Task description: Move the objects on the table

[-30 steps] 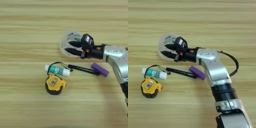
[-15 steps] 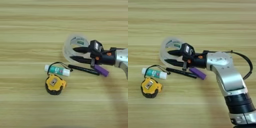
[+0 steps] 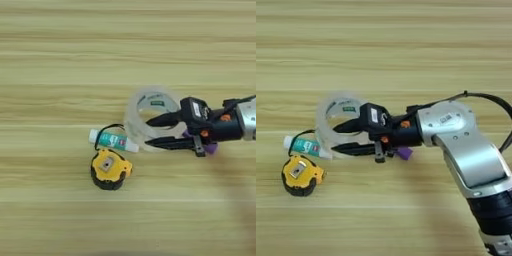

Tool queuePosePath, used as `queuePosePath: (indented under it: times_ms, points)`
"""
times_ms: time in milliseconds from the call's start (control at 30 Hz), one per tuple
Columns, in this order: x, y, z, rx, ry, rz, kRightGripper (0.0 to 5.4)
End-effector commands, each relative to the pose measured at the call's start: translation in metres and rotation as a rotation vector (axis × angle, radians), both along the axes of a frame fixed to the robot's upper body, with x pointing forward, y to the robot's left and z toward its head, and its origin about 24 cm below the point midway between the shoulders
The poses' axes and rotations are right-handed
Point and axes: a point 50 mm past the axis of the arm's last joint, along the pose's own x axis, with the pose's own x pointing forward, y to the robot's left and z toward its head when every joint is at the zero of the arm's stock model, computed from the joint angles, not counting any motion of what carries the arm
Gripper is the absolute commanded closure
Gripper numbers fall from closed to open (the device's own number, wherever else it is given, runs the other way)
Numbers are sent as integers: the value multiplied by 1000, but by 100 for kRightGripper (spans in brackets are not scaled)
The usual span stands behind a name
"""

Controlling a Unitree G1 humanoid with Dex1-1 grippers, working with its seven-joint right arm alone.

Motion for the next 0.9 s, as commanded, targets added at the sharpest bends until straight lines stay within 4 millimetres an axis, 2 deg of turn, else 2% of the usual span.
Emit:
queuePosePath:
  times_ms: [33,400,500,700,900]
  points:
    - [-4,-2,11,-56,-57,31,385]
    - [-20,-14,-21,-185,71,98,391]
    - [-21,-16,-28,-204,77,92,413]
    - [-22,-18,-28,-193,71,80,427]
    - [-24,-16,-39,-198,108,86,427]
